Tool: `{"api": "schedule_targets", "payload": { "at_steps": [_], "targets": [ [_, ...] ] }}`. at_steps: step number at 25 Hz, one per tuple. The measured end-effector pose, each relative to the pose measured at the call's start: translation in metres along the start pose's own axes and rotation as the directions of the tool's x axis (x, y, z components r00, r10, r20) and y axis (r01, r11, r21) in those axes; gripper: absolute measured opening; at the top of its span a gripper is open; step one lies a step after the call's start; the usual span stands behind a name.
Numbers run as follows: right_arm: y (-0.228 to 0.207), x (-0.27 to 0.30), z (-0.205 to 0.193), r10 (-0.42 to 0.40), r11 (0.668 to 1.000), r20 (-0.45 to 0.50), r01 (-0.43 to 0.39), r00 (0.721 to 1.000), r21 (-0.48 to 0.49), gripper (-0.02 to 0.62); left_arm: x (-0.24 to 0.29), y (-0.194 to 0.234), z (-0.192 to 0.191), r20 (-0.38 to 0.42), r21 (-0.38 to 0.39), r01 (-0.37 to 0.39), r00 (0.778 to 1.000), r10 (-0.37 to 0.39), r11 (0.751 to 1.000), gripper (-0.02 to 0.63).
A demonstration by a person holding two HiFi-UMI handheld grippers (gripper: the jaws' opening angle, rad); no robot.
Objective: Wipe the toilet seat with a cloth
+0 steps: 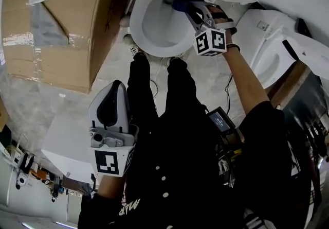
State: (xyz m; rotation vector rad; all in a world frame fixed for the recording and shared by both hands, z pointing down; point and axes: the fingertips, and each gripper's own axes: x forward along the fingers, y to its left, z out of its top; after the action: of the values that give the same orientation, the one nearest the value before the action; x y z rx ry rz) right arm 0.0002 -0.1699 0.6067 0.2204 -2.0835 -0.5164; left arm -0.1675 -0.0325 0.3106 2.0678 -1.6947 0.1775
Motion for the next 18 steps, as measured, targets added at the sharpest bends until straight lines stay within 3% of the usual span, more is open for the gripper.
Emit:
{"api": "schedule_targets", "payload": {
  "at_steps": [11,18],
  "targets": [
    [0.031,0.092,-0.049,0.052,0.961,-0.193,-0.101,0.980,-0.258,0.086,0.006,0.019,-0.042,-0.039,-0.051,-0.031,0.999,0.029,0.998,0.006],
    [0.036,0.130,-0.073,0.040,0.928,-0.294,-0.145,0.955,-0.344,0.086,0.003,0.027,-0.074,-0.096,-0.077,-0.053,0.994,0.046,0.996,0.006]
  ]
}}
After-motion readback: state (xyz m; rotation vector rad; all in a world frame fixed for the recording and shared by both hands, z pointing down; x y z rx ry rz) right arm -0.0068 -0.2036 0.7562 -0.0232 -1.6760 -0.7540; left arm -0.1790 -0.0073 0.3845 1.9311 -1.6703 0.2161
